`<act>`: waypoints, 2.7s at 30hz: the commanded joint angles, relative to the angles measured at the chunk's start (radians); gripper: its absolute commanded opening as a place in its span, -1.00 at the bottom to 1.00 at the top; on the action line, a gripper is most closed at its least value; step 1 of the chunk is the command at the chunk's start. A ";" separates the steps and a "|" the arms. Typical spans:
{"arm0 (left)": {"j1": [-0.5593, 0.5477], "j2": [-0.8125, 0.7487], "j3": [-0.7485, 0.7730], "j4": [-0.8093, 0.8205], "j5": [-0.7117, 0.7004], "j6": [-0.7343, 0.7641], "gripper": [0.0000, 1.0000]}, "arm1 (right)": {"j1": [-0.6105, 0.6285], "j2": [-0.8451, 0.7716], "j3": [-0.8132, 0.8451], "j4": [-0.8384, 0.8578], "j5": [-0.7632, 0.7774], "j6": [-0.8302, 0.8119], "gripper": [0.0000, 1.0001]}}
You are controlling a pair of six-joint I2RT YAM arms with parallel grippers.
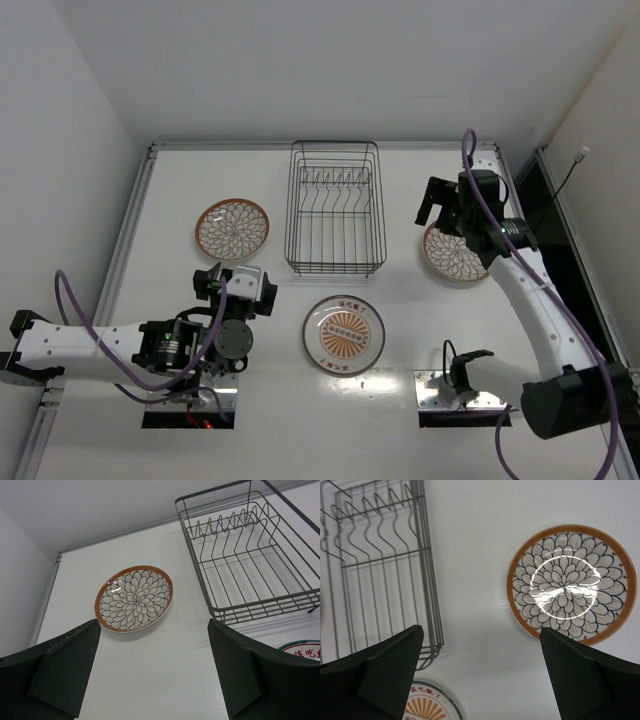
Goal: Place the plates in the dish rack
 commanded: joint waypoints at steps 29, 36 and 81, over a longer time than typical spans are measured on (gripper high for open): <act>0.009 -0.002 0.039 0.013 -0.068 -0.021 0.74 | -1.103 0.391 -0.442 0.278 -0.895 -0.129 1.00; 0.009 -0.002 0.039 0.013 -0.068 -0.021 0.74 | -1.138 0.399 -0.463 0.315 -0.977 -0.147 1.00; 0.009 0.028 0.039 -0.005 -0.068 -0.030 0.74 | -1.235 0.532 -0.469 0.415 -1.027 -0.081 -1.00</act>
